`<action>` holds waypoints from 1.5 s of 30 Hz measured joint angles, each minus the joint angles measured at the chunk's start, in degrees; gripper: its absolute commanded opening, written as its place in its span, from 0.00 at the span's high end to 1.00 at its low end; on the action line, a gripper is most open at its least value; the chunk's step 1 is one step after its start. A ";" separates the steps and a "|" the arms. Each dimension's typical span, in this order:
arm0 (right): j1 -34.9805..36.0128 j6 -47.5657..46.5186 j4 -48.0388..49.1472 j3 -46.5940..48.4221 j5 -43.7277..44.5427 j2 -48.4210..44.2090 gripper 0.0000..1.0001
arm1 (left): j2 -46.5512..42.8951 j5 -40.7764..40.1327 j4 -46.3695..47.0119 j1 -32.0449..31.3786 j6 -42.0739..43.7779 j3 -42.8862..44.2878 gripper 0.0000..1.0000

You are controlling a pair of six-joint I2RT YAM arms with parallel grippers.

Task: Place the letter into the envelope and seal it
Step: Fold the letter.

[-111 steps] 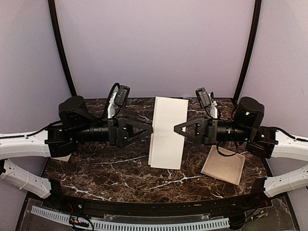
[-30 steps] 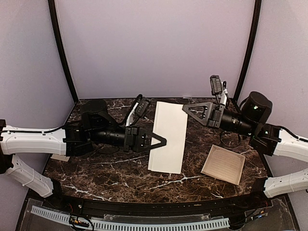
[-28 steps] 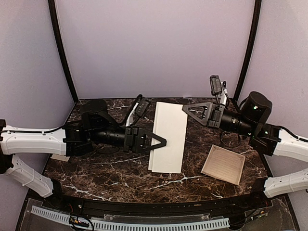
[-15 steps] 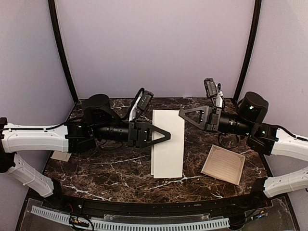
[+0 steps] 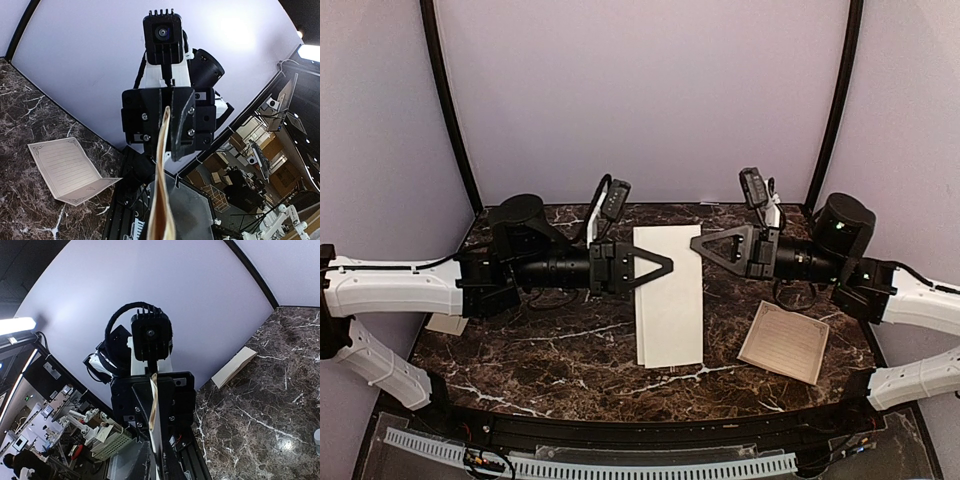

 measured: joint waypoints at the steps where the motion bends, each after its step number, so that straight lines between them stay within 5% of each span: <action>1: 0.00 0.28 0.20 -0.35 -0.13 0.00 0.94 | -0.02 -0.44 0.26 0.00 -0.07 -0.15 1.00; 5: 0.15 1.16 0.31 -2.62 -0.72 -0.07 1.00 | -0.09 -2.12 0.83 0.33 -0.15 -0.92 1.00; 45: 6.21 3.54 0.61 -8.92 -2.69 -0.35 1.00 | -4.02 -5.64 7.63 8.28 -2.91 -3.93 1.00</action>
